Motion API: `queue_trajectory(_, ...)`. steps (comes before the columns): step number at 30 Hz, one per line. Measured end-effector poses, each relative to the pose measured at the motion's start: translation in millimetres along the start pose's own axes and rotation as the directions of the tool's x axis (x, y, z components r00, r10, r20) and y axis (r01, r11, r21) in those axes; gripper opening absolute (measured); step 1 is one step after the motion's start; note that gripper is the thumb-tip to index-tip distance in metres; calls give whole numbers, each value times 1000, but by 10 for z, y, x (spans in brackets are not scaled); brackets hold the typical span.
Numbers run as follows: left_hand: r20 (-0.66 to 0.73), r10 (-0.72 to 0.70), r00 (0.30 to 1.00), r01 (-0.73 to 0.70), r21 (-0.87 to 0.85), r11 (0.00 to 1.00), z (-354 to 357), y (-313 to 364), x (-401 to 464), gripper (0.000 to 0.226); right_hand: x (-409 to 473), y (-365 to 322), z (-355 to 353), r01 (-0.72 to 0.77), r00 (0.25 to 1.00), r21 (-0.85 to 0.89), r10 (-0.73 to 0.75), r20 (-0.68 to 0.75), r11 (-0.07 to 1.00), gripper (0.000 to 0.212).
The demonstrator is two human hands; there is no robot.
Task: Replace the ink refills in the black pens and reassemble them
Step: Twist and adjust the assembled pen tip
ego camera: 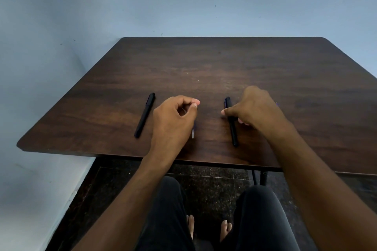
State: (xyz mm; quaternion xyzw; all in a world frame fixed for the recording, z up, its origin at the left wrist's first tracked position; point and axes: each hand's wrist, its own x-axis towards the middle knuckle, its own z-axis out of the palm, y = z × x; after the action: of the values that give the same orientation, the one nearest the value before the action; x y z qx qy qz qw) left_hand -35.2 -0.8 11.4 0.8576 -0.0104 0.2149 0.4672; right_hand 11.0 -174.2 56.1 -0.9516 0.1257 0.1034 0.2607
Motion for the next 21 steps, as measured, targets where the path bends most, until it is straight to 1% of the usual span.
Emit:
queue_trajectory(3, 33, -8, 999, 9, -29, 1000, 37, 44, -5, 14, 9, 17, -4, -3, 1000, 18, 3, -12, 1000, 42)
queue_trajectory(5, 74, -30, 997, 35, -69, 997, 60, 66, 1, 16, -5, 31, -10, 6, 1000, 85, -7, 11, 996, 36)
queue_trajectory(8, 124, -97, 988, 116, -160, 980, 108, 62, 35, 18, -69, 77, -21, 50, 998, 184, -54, 12, 982, 36)
queue_trajectory(11, 222, -222, 949, 285, -315, 905, 147, 127, 68, 20, -170, 91, -28, 125, 992, 245, -124, -18, 961, 35)
queue_trajectory(13, 286, -270, 919, 370, -393, 842, 179, 202, 94, 21, -226, 65, -27, 160, 986, 279, -165, -4, 947, 33)
queue_trajectory(15, 318, -320, 892, 439, -447, 780, 212, 266, 134, 21, -263, 30, -21, 173, 982, 303, -188, 18, 937, 36)
queue_trajectory(17, 337, -356, 871, 484, -471, 737, 253, 288, 176, 23, -297, 18, -7, 180, 979, 334, -202, 34, 925, 39)
queue_trajectory(18, 343, -362, 867, 493, -480, 726, 270, 287, 196, 25, -310, 23, 2, 198, 976, 352, -218, 20, 915, 37)
queue_trajectory(21, 355, -349, 867, 491, -496, 717, 281, 261, 258, 31, -343, 45, 61, 253, 965, 471, -254, -64, 845, 23)
